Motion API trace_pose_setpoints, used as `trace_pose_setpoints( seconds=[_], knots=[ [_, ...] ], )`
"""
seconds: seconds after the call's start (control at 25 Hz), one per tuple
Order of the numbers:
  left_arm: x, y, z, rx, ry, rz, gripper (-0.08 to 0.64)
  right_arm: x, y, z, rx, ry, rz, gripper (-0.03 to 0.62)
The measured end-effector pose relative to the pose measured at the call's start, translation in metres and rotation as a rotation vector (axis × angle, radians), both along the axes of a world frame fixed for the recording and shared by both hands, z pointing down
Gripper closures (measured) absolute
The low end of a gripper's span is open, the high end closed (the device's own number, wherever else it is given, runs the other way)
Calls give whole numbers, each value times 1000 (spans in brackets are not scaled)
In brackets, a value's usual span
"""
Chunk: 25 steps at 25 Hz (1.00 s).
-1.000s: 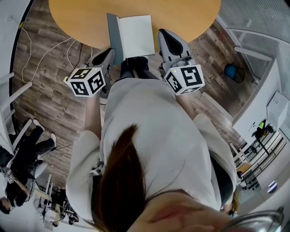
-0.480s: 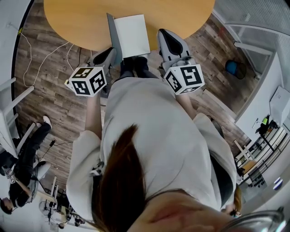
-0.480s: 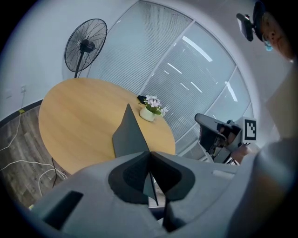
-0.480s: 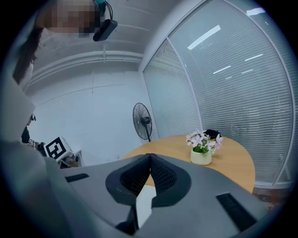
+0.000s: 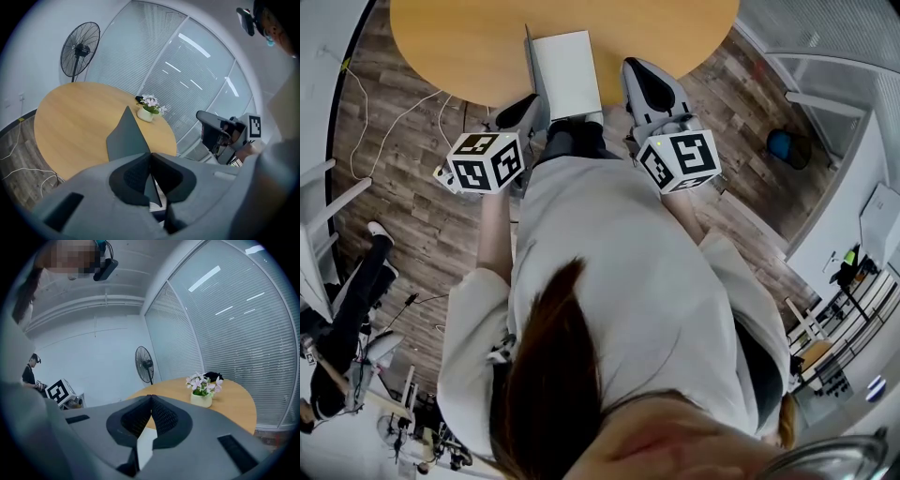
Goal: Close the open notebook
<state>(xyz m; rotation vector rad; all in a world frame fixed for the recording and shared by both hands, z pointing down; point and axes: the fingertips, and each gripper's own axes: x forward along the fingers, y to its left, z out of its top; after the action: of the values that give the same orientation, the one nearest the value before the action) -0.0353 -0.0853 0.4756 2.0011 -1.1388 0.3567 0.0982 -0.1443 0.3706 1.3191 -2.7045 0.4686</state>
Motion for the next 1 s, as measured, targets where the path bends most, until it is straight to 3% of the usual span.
trace_pose_setpoints(
  seconds=[0.32,1.0],
  knots=[
    [21,-6,4,9,-44,29,535,12,-5,2,-1,-13,-3,589],
    [59,-18,25,-29,-22,91,535,21,-19,9,-13,-10,-12,589]
  ],
)
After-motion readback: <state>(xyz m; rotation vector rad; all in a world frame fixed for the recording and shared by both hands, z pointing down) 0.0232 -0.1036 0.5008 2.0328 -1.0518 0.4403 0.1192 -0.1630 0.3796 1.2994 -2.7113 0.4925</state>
